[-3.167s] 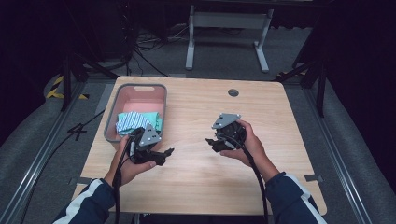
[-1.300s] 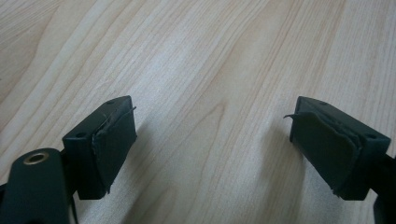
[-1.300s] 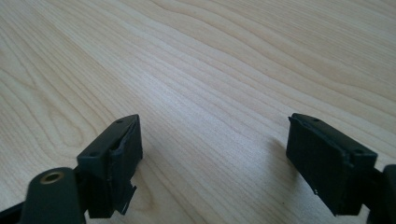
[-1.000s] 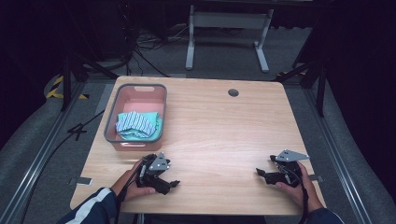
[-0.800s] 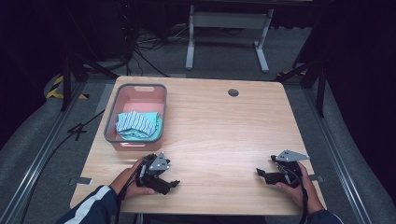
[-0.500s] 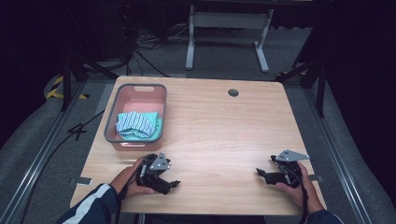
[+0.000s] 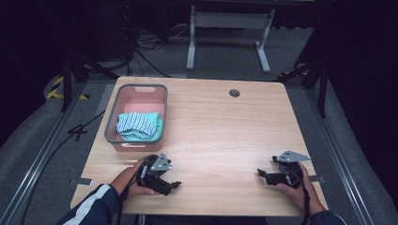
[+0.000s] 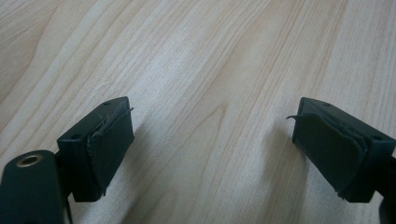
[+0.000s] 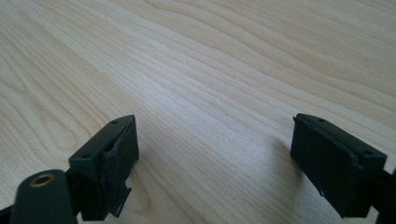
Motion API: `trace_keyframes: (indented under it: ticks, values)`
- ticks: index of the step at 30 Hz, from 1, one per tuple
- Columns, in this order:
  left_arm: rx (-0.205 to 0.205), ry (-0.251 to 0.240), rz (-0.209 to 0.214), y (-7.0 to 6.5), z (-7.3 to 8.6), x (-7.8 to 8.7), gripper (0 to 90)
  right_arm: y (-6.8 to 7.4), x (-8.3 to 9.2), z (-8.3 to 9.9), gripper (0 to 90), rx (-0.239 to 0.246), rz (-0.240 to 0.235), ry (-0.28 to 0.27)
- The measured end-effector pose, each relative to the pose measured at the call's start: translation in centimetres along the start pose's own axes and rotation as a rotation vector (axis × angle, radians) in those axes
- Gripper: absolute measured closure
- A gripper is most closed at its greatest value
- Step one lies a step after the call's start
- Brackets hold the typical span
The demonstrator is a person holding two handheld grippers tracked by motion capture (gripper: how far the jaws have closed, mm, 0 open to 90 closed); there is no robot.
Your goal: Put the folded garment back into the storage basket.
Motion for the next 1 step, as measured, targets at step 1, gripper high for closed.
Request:
trace_keyframes:
  ticks: [1]
  values:
    - [0.0, 0.0, 0.0, 0.0, 0.0, 0.0, 12.6, -0.02, -0.02, 0.01, 15.7, 0.005, 0.002, 0.0]
Point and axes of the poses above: each handheld gripper's, and its own axes: x roughly backward along the jaws, z roughly out of its underside, y roughly to its left, the point moved 5 cm from there along -x, roughly forward along the jaws, and after that the axes turned 10 degrees about -y, right-handed, at the moved point
